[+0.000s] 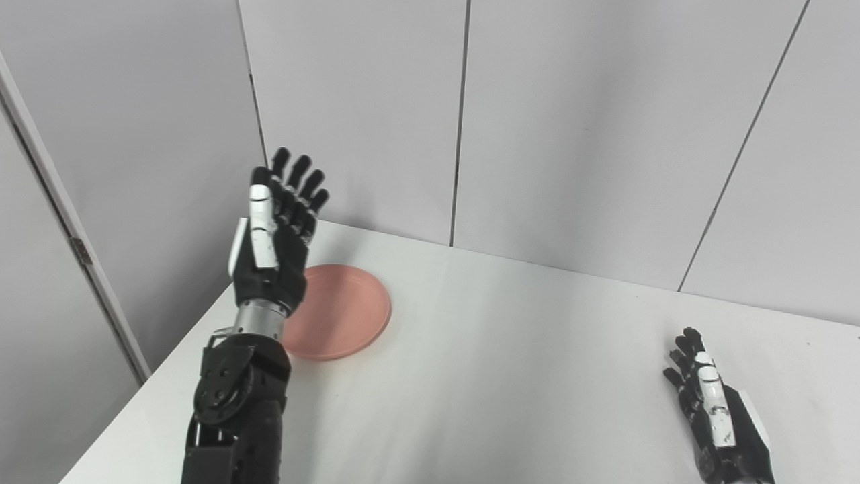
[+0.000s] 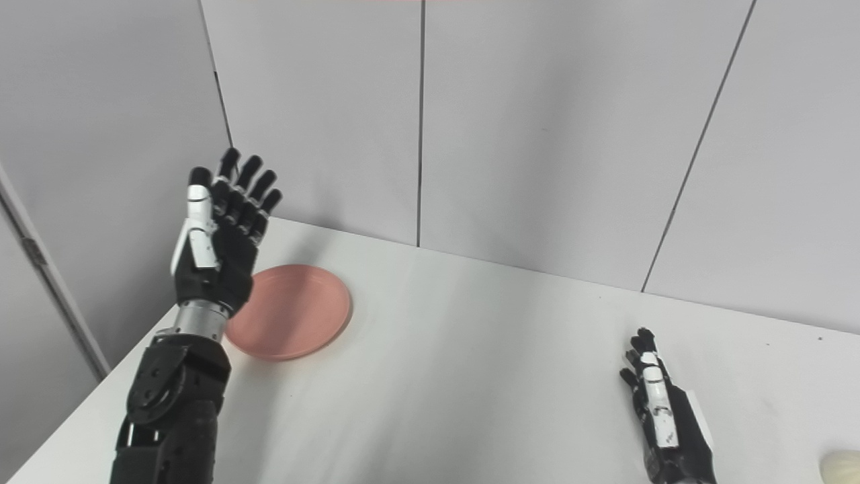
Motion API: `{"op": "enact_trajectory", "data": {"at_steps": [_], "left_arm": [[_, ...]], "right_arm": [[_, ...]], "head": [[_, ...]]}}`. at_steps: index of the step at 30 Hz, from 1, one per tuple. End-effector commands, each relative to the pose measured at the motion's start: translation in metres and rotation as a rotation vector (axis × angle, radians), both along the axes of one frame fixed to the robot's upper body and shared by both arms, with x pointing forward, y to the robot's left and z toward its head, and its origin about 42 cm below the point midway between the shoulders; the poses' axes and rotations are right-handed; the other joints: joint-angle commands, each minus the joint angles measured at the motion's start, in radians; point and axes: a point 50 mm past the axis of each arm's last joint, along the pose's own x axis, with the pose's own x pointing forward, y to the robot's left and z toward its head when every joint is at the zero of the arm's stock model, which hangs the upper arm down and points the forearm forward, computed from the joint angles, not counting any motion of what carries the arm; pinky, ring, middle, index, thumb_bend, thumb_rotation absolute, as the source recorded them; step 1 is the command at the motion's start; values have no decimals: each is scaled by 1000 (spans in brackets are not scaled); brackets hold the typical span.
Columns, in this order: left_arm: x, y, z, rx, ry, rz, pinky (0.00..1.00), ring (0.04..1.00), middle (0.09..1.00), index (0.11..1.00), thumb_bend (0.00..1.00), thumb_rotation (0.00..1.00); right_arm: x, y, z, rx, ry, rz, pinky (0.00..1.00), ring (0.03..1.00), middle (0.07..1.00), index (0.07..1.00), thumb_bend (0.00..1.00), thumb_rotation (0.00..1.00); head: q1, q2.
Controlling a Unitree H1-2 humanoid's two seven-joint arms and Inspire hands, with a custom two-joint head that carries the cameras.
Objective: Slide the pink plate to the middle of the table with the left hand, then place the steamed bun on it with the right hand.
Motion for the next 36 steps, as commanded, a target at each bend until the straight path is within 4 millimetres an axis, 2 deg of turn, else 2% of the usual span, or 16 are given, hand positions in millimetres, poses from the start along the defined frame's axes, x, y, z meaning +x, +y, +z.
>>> {"op": "enact_trajectory", "data": {"at_steps": [1, 7, 11, 15, 18, 21, 24, 36], "left_arm": [[4, 13, 23, 10, -107, 30, 963, 961, 974, 994, 687, 986], [9, 48, 10, -34, -88, 95, 954, 944, 964, 988, 686, 977], [13, 64, 1, -62, -73, 123, 943, 938, 962, 982, 689, 941], [17, 77, -8, -81, -53, 139, 946, 928, 944, 977, 687, 949], [20, 83, -14, -101, -40, 145, 943, 922, 930, 971, 681, 945], [23, 90, -21, -128, -22, 146, 968, 952, 967, 993, 658, 949], [27, 94, -27, -133, 8, 162, 965, 943, 964, 985, 664, 936], [36, 91, -50, -157, 128, 159, 970, 948, 972, 998, 664, 980]], "right_arm": [[-6, -12, -9, -12, 46, -36, 1000, 1000, 1000, 1000, 137, 1000], [-6, -12, -9, -11, 28, -39, 1000, 1000, 1000, 1000, 113, 1000], [-7, -11, -8, -3, 26, -41, 1000, 1000, 1000, 1000, 117, 1000], [-7, -12, -9, -8, 24, -40, 1000, 1000, 1000, 1000, 125, 1000], [-7, -12, -8, -8, 26, -36, 1000, 1000, 1000, 1000, 128, 1000], [-7, -12, -9, -15, 28, -33, 1000, 1000, 1000, 1000, 132, 1000], [-8, -11, -8, -13, 28, -40, 1000, 1000, 1000, 1000, 130, 1000], [-9, -10, -6, -13, 28, -33, 1000, 1000, 1000, 1000, 129, 1000]], "head": [[0, 1], [2, 4], [1, 7], [4, 10], [5, 13], [5, 14], [4, 16], [3, 22]]}}
